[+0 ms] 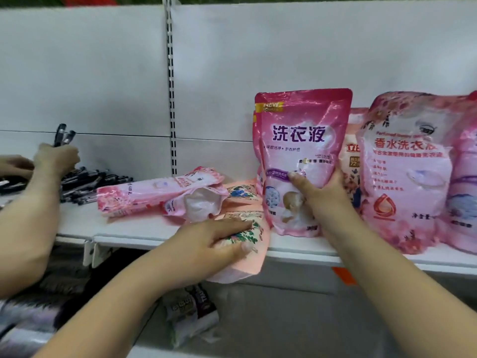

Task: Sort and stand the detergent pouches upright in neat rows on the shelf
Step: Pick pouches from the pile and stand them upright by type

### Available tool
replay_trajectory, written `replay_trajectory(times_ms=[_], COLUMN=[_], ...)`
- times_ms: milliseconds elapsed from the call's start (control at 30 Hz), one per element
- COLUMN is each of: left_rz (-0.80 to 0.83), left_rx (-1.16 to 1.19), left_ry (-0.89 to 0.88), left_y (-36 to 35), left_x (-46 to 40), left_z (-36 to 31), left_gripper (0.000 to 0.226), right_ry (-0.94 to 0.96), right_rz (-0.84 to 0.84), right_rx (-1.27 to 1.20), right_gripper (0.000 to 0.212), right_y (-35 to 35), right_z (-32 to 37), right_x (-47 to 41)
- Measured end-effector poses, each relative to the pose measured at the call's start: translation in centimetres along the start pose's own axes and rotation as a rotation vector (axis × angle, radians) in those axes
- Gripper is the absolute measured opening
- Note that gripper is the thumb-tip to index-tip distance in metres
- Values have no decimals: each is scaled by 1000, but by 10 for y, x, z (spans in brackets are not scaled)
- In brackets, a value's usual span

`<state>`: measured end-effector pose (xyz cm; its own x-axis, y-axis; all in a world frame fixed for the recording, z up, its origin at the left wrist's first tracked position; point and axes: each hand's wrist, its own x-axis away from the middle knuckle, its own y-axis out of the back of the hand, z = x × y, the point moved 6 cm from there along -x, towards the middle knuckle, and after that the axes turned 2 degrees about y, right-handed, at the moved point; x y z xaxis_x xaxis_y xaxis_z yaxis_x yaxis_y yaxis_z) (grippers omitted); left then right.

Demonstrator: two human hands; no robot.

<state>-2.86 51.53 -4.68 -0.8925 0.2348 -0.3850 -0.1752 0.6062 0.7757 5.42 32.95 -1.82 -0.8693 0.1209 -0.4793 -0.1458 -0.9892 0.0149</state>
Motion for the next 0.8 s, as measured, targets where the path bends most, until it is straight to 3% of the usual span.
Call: replay_trajectory(times_ms=[333,500,700,733,800], left_rz=[-51,-86,-226,-248,-284], left_rx=[-135,-129,8,23,15], left_ry=[-106,-62,-132,-123,-97], left_y=[-4,-14,-40,-45,-56], left_x=[41,45,62,64,68], left_z=[-4,5,7,8,9], left_gripper=[46,46,62,61,60], right_ry=[5,-196,-124,-140,-186], right_rz=[-41,84,82,70,63], right_rx=[163,316,264,254,266], right_gripper=[87,70,26,30,56], right_y=[-8,-8,-6,-6,-5], right_z=[17,14,2,-4,-18], right_x=[23,38,22,14,2])
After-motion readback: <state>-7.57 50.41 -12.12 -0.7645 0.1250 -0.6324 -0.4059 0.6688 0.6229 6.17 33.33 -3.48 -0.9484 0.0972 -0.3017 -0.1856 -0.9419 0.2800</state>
